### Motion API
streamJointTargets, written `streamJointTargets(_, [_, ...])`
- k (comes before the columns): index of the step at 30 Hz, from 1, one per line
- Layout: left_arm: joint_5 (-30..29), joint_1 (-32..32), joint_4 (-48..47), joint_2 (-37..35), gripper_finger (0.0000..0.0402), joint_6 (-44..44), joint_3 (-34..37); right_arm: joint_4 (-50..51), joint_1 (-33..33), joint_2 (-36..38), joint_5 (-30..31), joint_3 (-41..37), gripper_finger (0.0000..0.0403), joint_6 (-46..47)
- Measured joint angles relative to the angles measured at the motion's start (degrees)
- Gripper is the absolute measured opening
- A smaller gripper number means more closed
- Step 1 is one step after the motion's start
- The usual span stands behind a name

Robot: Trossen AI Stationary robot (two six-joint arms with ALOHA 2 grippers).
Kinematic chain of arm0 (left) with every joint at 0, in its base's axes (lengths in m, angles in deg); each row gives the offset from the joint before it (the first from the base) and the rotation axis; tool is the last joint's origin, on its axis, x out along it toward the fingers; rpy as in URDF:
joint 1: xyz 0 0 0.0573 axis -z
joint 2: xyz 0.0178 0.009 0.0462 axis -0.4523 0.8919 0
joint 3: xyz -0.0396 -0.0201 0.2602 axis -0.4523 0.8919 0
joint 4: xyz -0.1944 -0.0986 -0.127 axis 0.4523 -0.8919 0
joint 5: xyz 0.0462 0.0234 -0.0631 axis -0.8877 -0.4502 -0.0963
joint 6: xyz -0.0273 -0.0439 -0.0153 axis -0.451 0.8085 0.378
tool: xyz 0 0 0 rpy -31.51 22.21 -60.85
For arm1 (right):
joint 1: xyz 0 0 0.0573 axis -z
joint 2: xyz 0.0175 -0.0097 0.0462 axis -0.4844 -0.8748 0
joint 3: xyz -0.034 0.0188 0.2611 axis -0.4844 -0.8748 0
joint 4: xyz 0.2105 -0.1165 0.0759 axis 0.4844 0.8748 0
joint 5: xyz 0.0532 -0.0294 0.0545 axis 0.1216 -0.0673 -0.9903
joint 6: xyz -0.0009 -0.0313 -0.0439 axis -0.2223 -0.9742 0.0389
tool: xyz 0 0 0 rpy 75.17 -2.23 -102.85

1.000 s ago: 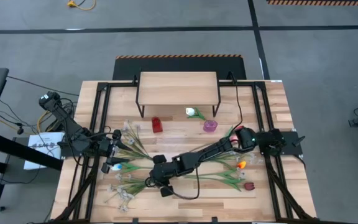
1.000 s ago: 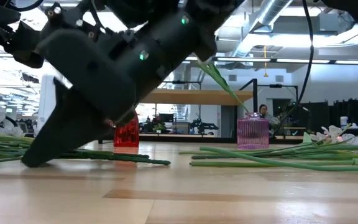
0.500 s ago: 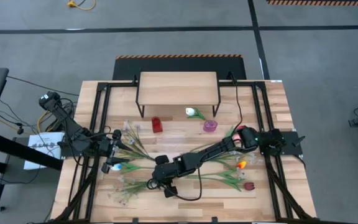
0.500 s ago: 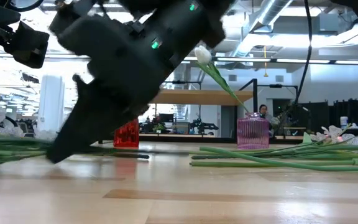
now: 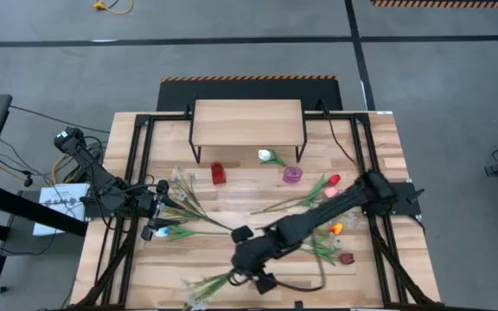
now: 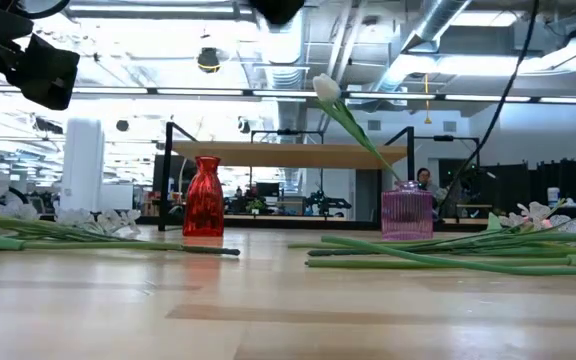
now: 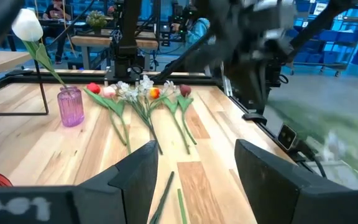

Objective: Pick and place flowers into a vace then onto a shelf
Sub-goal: Put the bottom white flowers into the pink vase

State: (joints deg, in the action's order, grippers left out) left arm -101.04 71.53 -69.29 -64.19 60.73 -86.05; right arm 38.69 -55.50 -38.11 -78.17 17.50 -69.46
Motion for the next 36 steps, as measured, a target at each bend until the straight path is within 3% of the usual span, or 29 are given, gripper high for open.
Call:
streamJointTargets(3, [0.0,0.0,0.0,0.0,0.0204,0.0,0.0,0.68,-1.99,4.51,6.68,0.0,0.0003,0.42])
streamJointTargets(8, [-0.02,-0.01,-0.02,-0.02,0.0204,-0.01,0.0,1.47,-5.25,11.49,24.68,0.0,0.0003,-1.41])
streamJointTargets(11, [0.0,0.0,-0.02,0.0,0.0204,-0.01,0.0,-1.88,-7.05,15.25,29.53,-2.15,0.0003,-3.58])
streamJointTargets(13, [-0.02,-0.02,-0.02,0.0,0.0204,-0.01,0.0,-10.0,-8.41,17.81,30.15,-6.43,0.0003,-8.24])
streamJointTargets(16, [-0.31,-0.01,-0.02,-0.01,0.0204,-0.05,0.01,-19.46,-8.82,21.55,25.81,-14.06,0.0002,-14.21])
streamJointTargets(21, [-0.28,-0.02,-0.02,0.0,0.0204,0.66,0.0,-28.48,-6.53,31.81,25.51,-27.97,0.0002,-13.26])
streamJointTargets(25, [-0.07,-0.02,-0.02,0.0,0.0204,1.01,0.02,-41.35,-6.25,41.49,25.77,-41.07,0.0002,-16.02])
streamJointTargets(30, [-0.13,-0.01,-0.03,-0.01,0.0204,1.02,0.02,-64.47,-5.97,50.55,31.58,-59.23,0.0002,-21.7])
streamJointTargets(36, [-0.44,-0.01,-0.09,0.0,0.0204,0.55,0.02,-95.37,-3.97,52.38,37.88,-77.36,0.0001,-26.64])
